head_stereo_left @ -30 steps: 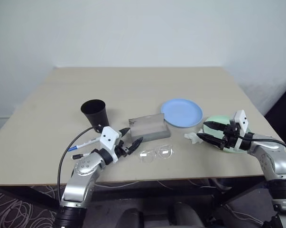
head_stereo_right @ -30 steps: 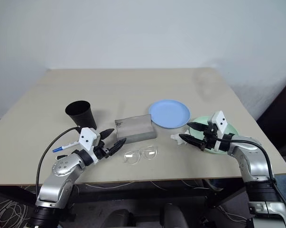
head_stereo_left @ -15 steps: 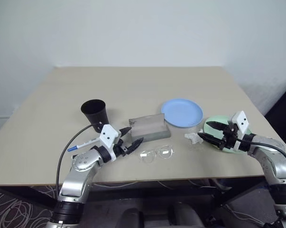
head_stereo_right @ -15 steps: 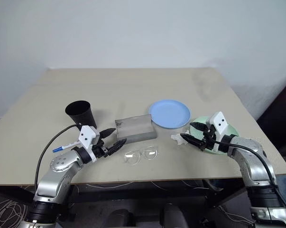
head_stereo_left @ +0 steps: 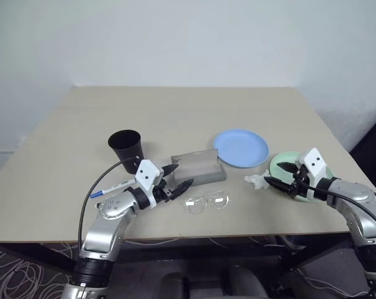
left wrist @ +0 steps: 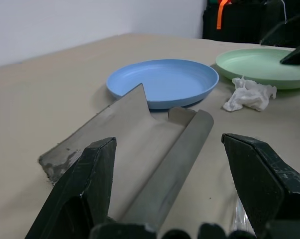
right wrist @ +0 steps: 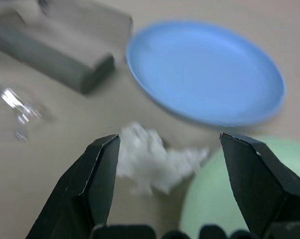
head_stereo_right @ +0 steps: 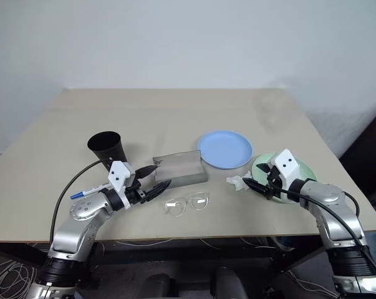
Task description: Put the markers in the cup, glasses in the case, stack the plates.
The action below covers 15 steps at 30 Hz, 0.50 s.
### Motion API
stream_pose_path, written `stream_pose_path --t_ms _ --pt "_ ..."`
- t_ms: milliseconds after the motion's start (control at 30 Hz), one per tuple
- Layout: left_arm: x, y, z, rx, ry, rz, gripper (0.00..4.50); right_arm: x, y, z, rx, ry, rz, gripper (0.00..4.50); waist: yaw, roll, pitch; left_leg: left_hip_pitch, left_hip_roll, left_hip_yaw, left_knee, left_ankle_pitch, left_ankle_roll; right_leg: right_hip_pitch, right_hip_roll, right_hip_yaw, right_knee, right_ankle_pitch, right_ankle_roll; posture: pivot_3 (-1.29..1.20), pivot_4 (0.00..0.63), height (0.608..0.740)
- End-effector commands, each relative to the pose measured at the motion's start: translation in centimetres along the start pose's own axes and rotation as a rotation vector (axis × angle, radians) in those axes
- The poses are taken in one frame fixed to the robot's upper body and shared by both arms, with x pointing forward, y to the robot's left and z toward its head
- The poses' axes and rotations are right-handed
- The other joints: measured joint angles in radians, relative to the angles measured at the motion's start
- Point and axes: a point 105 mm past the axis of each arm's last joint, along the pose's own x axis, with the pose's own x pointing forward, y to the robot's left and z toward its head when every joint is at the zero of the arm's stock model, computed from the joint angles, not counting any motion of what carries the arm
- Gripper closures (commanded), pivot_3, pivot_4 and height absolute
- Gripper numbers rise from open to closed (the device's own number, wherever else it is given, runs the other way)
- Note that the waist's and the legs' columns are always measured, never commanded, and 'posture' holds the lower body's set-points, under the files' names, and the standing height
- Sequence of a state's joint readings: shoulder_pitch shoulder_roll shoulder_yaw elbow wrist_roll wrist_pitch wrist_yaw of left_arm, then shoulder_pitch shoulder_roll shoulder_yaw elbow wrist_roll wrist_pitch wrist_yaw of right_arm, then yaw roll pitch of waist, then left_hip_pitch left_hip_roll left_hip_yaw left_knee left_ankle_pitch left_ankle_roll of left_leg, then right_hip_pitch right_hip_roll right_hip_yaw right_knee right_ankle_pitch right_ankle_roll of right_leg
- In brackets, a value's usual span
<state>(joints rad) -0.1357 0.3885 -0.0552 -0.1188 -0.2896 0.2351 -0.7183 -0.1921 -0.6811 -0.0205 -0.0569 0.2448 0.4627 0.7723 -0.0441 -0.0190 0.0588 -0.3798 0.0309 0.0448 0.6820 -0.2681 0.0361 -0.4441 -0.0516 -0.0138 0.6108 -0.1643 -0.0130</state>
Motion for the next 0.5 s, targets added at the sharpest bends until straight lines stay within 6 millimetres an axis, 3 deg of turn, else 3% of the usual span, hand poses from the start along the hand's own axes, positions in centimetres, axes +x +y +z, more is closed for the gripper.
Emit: stream_pose_path --t_ms 33,300,433,500 --pt "0.4 -0.3 1.8 0.039 -0.053 -0.007 0.93 -0.1 -1.0 -0.8 -0.027 0.065 -0.059 1.00 -0.001 0.000 0.000 0.000 0.000 0.000 0.000 0.000 0.000 0.000 0.000 0.000 0.000 0.000 0.000 0.00 0.000 0.721" --pt "0.5 -0.4 1.6 0.029 -0.055 0.000 0.93 0.6 -1.9 -3.4 -0.061 0.168 -0.113 1.00 -0.001 0.000 0.000 0.001 0.000 0.000 0.000 0.000 0.000 0.000 0.000 0.000 0.000 0.000 0.000 0.00 0.000 0.721" --pt "0.6 -0.3 1.7 0.030 -0.057 0.001 0.93 0.8 -2.2 -3.5 -0.074 0.167 -0.129 1.00 -0.001 0.000 0.000 0.001 0.000 0.000 0.001 0.000 0.000 0.001 0.000 0.001 0.000 0.000 0.000 0.00 0.000 0.721" --pt "0.6 -0.2 1.7 0.033 -0.058 0.001 0.90 1.0 -2.3 -3.7 -0.083 0.169 -0.139 1.39 -0.001 0.000 0.000 0.001 0.000 -0.001 0.001 0.000 0.000 0.001 0.000 0.001 0.000 0.000 0.000 0.00 0.000 0.721"
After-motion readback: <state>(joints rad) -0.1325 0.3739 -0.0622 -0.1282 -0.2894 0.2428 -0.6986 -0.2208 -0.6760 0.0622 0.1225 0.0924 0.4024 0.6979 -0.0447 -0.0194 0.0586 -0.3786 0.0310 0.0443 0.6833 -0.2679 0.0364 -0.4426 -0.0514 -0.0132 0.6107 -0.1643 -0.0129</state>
